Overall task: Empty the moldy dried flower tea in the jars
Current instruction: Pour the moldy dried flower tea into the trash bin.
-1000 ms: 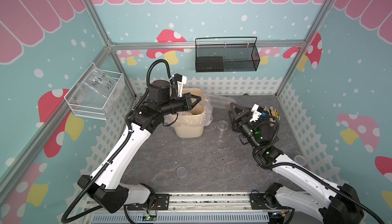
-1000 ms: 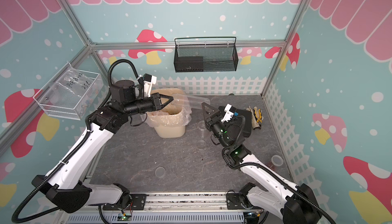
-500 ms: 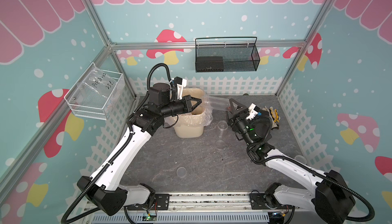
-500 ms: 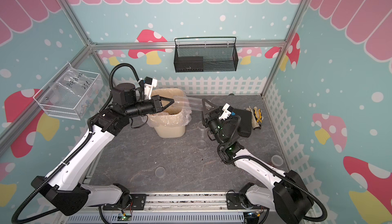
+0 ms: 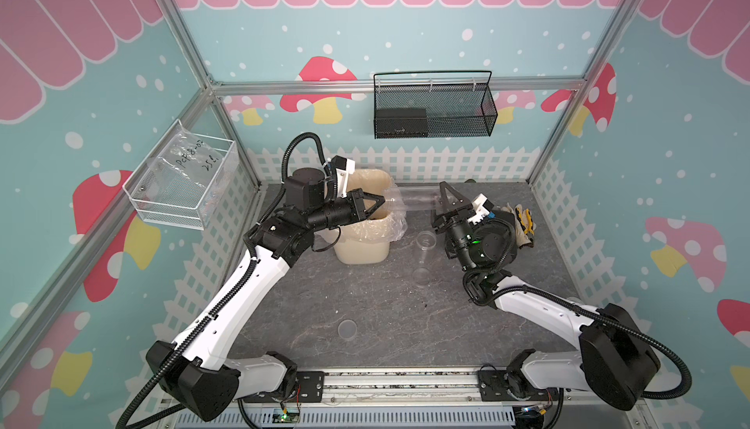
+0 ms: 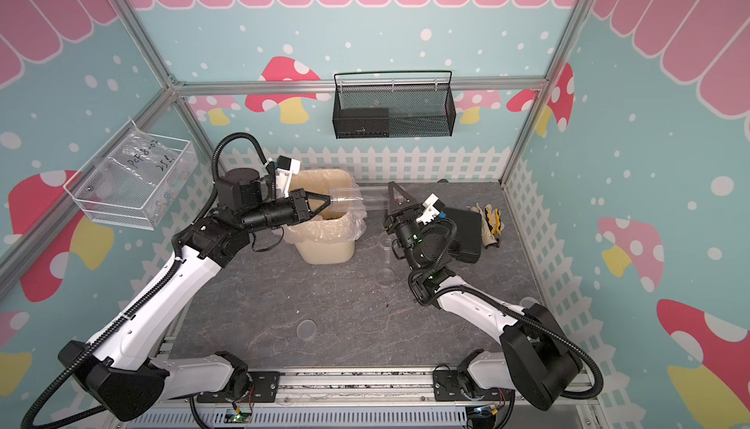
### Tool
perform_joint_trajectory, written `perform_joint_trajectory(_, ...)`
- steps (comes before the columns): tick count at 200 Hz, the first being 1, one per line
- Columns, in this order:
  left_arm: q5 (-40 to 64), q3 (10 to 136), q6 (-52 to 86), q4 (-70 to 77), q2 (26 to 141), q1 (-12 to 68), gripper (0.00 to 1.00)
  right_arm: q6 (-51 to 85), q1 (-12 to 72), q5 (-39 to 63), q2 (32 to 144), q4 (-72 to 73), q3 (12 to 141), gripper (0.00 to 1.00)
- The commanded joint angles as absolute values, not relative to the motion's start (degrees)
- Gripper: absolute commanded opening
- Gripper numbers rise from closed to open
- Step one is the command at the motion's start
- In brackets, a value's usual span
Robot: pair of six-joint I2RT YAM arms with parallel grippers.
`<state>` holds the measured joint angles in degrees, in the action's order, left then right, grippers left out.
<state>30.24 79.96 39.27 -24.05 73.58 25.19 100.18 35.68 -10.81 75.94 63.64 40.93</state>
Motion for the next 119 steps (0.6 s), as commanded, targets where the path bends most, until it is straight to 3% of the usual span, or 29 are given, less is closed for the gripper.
perform_joint_trajectory(1, 30.6, 78.7, 39.5, -23.6, 72.0, 25.2, 0.04, 100.0, 35.9, -11.4, 76.9, 67.1, 42.1, 0.33)
perform_joint_trajectory(34, 27.9, 78.2, 37.5, -25.4, 70.9, 24.2, 0.38, 98.3, 36.0, -13.4, 77.8, 67.0, 43.3, 0.25)
perform_joint_trajectory(77, 22.2, 76.5, 33.4, -29.4, 65.9, 20.3, 0.67, 95.9, 35.9, -16.3, 81.3, 66.5, 47.6, 0.19)
perform_joint_trajectory(119, 17.0, 69.7, 26.8, -31.2, 57.6, 18.7, 0.90, 90.1, 35.9, -17.6, 87.2, 64.7, 54.5, 0.18)
